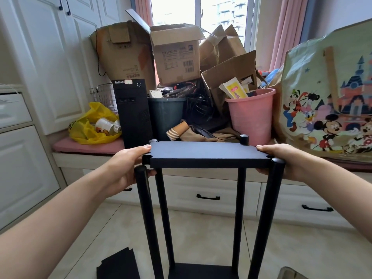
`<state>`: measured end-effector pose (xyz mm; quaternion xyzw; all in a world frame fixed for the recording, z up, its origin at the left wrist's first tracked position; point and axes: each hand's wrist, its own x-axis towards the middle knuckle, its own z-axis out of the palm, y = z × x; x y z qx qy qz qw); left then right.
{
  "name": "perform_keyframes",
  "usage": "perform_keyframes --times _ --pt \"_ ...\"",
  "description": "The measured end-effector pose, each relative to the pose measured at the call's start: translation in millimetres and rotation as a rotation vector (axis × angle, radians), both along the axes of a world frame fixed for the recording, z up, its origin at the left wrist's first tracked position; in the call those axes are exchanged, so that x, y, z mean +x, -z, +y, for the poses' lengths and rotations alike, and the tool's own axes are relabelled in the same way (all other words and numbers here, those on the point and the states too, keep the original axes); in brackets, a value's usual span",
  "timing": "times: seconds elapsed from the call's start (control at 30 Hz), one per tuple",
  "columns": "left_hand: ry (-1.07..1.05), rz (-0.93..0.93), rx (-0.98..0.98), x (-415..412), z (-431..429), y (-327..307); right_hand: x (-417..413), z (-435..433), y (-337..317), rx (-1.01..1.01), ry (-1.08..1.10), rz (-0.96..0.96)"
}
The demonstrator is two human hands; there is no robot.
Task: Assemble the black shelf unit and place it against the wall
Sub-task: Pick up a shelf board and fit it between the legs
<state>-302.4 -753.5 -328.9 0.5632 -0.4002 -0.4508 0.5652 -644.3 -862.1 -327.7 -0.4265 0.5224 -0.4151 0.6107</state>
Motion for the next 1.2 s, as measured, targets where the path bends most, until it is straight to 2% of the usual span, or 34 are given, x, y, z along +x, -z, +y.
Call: perform_keyframes --times 0.37,0.53,0.63,0.77,0.9,1.07,1.2 --pt "-0.082 0.072 -0.015 -0.1 -6.3 6.9 0.5 -1.0 1.6 0.020 -0.041 0.019" --pt "-0.042 0.025 -0.014 5.6 -6.8 14.6 -6.4 -10.0 12.7 0.003 -0.086 0.073" --pt "-0.041 0.030 -0.017 6.1 -5.3 18.3 -9.7 -14.2 19.3 0.012 -0.099 0.049" --pt "-0.034 0.164 -0.056 5.8 -3.9 25.1 -11.0 -18.3 26.4 0.008 -0.101 0.012" --pt "-0.004 0.148 -0.043 -0.5 1.4 50.5 -12.6 -17.4 36.9 0.013 -0.063 -0.028" --pt "-0.066 0.221 -0.072 -4.8 3.1 72.3 -10.0 -8.4 46.1 0.003 -0.021 -0.063" --pt "-0.126 0.192 -0.060 -11.0 1.0 77.2 -5.8 2.9 49.4 -0.009 0.067 -0.154"
